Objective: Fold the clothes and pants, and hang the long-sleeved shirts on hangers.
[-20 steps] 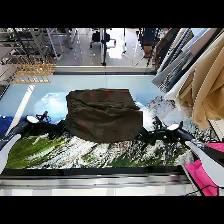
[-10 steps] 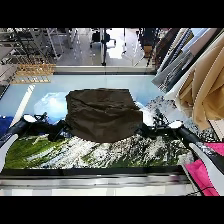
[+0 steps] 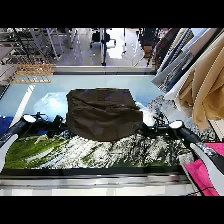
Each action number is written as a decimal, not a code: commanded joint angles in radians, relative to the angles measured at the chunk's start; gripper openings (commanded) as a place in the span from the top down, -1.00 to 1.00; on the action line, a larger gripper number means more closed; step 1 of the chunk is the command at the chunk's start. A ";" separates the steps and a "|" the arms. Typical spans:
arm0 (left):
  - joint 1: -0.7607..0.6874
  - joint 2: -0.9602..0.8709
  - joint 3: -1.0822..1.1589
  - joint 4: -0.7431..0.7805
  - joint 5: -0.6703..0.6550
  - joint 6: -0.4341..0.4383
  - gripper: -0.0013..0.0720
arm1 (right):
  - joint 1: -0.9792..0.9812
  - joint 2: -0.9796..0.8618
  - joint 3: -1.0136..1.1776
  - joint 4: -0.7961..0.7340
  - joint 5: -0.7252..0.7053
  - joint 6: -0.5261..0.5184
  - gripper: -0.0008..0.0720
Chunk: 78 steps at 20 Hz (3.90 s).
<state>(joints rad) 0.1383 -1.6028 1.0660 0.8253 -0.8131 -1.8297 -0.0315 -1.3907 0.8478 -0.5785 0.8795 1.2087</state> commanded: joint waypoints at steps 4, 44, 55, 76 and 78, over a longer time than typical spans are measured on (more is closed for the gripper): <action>-0.068 -0.057 0.000 -0.005 0.064 -0.070 0.70 | 0.001 0.001 0.001 0.005 0.098 -0.053 0.95; -0.039 0.332 0.031 -0.338 0.092 0.710 0.94 | 0.001 -0.012 0.615 -0.431 0.163 -0.048 0.95; 0.057 -0.086 0.376 -0.504 -0.213 0.719 0.94 | 0.003 -0.088 0.734 -0.388 0.386 -0.043 0.95; 0.194 -0.126 0.411 0.192 -0.672 0.645 -0.17 | 0.321 0.392 -0.241 -0.405 0.334 0.354 -0.30; 0.200 -0.099 0.420 0.131 -0.672 0.640 -0.17 | 0.214 0.437 -0.332 -0.354 0.262 0.355 -0.30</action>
<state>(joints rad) 0.3283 -1.7248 1.4715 1.0000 -1.4830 -1.1687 0.3172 -1.0157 0.6075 -0.9558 1.2449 1.5173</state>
